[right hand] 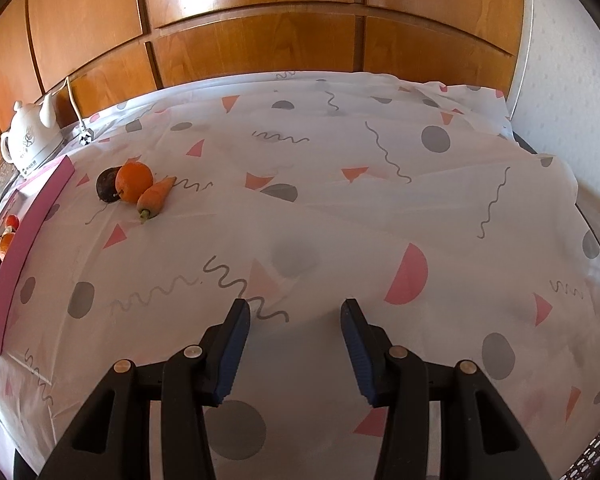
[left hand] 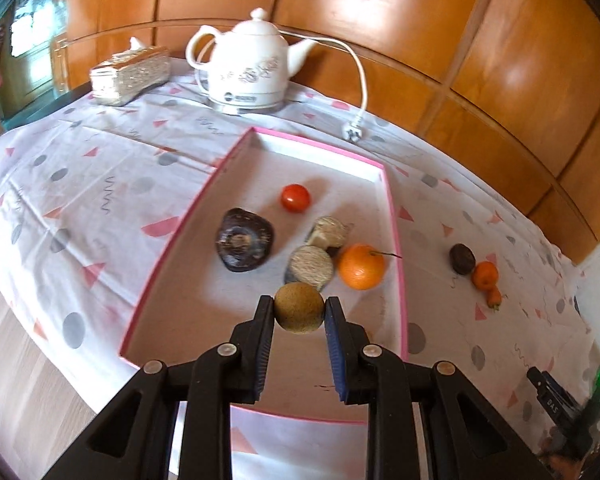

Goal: Organize fruits
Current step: 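Carry the yellow fruit into the tray and open the left gripper, then reach the right gripper to the orange carrot and grasp it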

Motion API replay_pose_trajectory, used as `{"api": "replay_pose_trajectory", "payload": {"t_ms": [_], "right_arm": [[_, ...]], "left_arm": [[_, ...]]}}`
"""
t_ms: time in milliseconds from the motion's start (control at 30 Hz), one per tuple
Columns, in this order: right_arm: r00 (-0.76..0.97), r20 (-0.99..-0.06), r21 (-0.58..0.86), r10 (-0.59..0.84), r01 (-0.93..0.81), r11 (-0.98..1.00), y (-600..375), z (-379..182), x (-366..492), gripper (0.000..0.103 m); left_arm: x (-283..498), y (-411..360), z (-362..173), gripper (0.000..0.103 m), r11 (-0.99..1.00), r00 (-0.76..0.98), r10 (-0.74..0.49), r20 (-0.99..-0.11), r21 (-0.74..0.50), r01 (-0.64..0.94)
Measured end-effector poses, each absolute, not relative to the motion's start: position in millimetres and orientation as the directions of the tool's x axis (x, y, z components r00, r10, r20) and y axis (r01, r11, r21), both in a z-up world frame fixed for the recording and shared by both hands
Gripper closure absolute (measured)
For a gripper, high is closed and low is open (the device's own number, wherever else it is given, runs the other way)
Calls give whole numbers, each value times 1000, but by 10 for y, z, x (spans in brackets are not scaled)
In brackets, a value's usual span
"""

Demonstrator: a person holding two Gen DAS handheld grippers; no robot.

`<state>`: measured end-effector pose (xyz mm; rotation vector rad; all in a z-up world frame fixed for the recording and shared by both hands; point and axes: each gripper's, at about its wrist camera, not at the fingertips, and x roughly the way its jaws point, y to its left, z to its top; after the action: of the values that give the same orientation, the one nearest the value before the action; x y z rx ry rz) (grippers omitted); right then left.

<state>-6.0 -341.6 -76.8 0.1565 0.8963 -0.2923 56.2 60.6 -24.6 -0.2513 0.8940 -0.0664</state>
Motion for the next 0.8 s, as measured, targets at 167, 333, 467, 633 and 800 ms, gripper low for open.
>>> {"api": "replay_pose_trajectory", "payload": {"t_ms": [167,333,467,633,800], "right_arm": [[587,-786,2,-193,315,949,-3401,-765,-83,55],[584,-787,-4,-199,318,948,-3396,-763,-94,55],[578,-790,-8,-202,320,948,-3384,-773,-97,55],[573,-793,-15,-205,317,948,-3374,-771,-87,55],[569,-796,-19,-205,316,949,-3366,-781,-75,55]], "left_arm": [[518,670,-251,77,967,636,-130,-761,-240,-90],[556,750,-324,77,964,624,-88,-776,-225,-144],[603,769,-408,77,964,613,-63,-788,-206,-166],[625,767,-479,70,964,603,-59,-795,-202,-172],[575,766,-460,57,964,620,-54,-783,-203,-172]]}}
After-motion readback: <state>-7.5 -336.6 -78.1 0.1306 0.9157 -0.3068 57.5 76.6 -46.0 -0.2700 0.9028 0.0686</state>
